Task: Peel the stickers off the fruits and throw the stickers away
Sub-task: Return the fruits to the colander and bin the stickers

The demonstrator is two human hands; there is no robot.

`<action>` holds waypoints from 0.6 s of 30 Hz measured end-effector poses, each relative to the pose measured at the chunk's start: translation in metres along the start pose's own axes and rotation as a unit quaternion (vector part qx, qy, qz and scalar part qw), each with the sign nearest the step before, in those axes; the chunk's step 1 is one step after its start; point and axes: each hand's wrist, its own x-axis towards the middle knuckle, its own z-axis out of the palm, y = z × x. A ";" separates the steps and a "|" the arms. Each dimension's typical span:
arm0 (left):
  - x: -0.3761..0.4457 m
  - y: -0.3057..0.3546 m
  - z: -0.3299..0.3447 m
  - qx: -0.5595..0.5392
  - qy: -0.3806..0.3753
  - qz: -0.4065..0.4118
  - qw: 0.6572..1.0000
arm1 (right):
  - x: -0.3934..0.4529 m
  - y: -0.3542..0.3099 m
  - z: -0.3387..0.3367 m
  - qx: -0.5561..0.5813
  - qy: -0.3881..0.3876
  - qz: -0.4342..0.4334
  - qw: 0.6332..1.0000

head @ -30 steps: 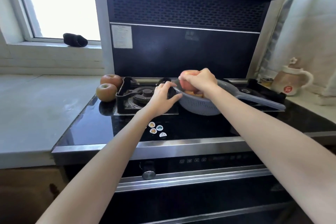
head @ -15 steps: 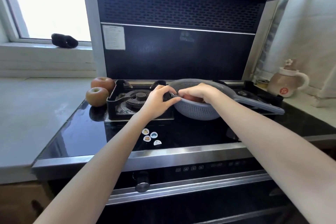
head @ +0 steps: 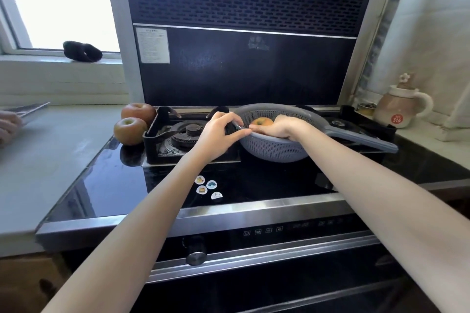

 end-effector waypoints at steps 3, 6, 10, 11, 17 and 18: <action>0.000 0.001 -0.001 0.010 -0.004 -0.006 1.000 | 0.001 0.007 0.000 0.030 0.048 0.030 0.998; -0.001 0.005 -0.003 0.044 -0.011 -0.015 0.999 | 0.004 0.013 0.001 0.022 0.096 0.012 0.995; -0.009 0.010 -0.009 0.051 0.000 -0.008 0.999 | -0.001 0.013 0.002 0.049 0.216 -0.007 0.975; -0.012 0.012 -0.011 0.046 0.019 -0.007 0.999 | -0.005 0.011 0.002 0.059 0.259 -0.022 0.964; -0.026 0.010 -0.037 0.054 0.152 -0.010 0.987 | -0.044 -0.010 0.031 0.101 0.481 -0.262 0.830; -0.028 0.008 -0.043 0.062 0.173 -0.014 0.983 | -0.048 -0.012 0.041 0.088 0.477 -0.287 0.826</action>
